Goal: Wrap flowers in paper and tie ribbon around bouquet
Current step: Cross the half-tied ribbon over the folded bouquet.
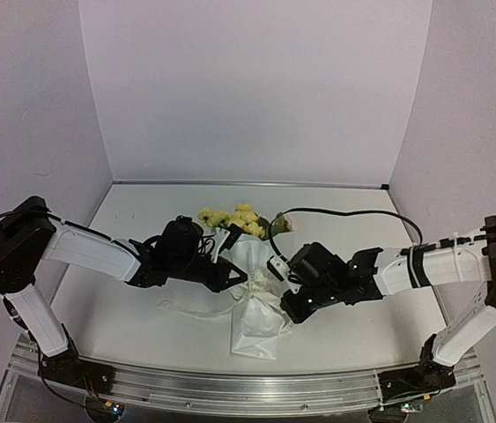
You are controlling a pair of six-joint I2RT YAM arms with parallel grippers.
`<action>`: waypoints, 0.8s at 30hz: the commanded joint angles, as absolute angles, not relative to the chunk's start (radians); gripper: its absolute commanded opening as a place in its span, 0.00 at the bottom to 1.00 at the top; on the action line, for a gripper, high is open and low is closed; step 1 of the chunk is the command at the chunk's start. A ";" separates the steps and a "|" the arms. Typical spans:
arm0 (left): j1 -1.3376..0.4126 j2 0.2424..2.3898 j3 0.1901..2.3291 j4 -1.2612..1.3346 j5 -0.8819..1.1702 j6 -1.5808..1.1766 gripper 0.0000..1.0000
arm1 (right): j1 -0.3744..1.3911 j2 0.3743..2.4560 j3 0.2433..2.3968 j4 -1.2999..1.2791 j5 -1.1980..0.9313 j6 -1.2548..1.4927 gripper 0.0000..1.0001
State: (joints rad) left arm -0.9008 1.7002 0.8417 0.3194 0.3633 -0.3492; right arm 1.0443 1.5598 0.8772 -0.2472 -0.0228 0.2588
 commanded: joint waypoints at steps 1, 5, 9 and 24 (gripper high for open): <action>-0.908 1.737 0.868 0.370 0.255 -0.427 0.00 | 1.048 1.578 0.896 -0.374 0.032 0.252 0.00; -0.921 1.762 0.881 0.362 0.243 -0.460 0.00 | 1.050 1.578 0.897 -0.383 0.048 0.247 0.00; -0.929 1.766 0.888 0.354 0.230 -0.466 0.00 | 1.050 1.582 0.898 -0.383 0.046 0.248 0.00; -0.930 1.715 0.878 0.340 0.203 -0.459 0.12 | 1.049 1.587 0.908 -0.382 0.041 0.238 0.00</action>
State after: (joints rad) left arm -0.9366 1.7636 0.8497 0.3389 0.2331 -0.4680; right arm 1.0462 1.5734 0.8867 -0.3440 0.0151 0.2458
